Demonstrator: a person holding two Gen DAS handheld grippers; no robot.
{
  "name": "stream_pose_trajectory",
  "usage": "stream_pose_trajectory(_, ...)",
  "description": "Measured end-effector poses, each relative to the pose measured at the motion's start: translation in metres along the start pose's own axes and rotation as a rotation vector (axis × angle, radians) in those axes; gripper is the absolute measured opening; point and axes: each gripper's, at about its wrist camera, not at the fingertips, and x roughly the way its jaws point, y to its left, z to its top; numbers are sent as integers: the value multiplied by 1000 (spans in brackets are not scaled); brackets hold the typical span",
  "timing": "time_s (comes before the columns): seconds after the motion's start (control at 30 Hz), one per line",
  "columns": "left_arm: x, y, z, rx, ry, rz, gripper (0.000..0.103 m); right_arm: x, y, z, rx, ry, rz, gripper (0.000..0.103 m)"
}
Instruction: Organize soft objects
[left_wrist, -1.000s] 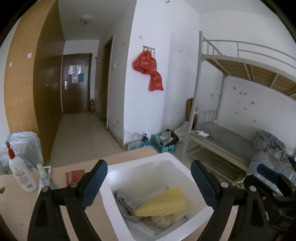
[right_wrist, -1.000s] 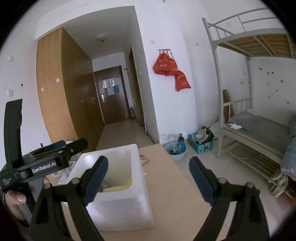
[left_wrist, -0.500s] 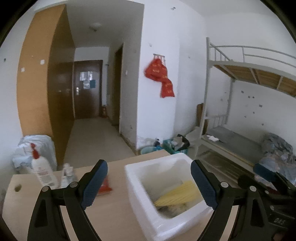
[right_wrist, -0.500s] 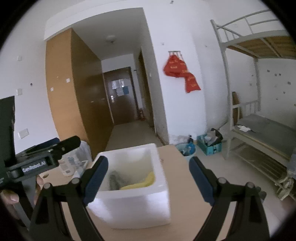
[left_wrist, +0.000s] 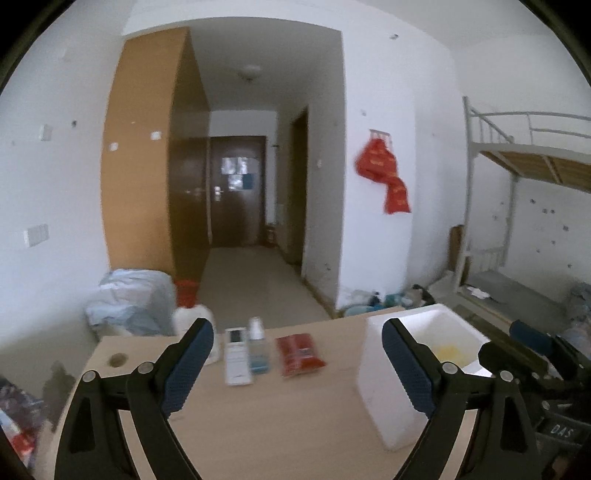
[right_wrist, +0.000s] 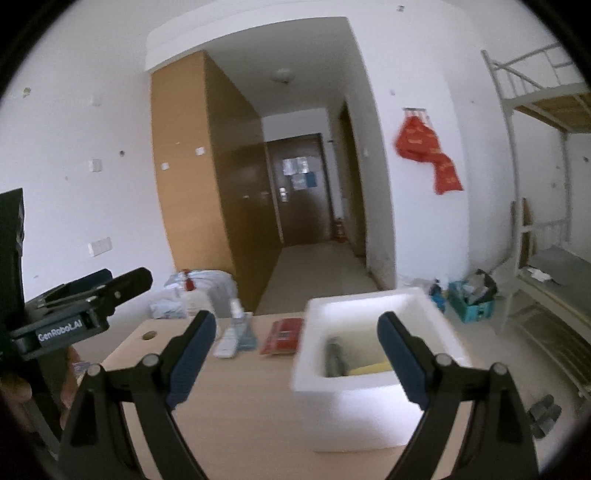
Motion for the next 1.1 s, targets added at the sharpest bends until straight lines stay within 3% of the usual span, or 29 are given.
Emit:
stream_pose_trajectory(0.1, -18, 22, -2, -8, -24, 50, 102, 4, 18, 1, -13, -2, 48, 95)
stream_pose_trajectory(0.17, -31, 35, -4, -6, -47, 87, 103, 9, 31, 0, -21, 3, 78, 103)
stream_pose_trajectory(0.4, -65, 66, -16, -32, -74, 155, 103, 15, 65, -1, -67, 15, 127, 103)
stream_pose_trajectory(0.67, -79, 76, -31, -53, -70, 166, 103, 0, 79, -15, -72, 9, 121, 103)
stream_pose_trajectory(1.1, -102, 59, -73, -65, -75, 151, 103, -25, 83, -51, -120, 4, 108, 103)
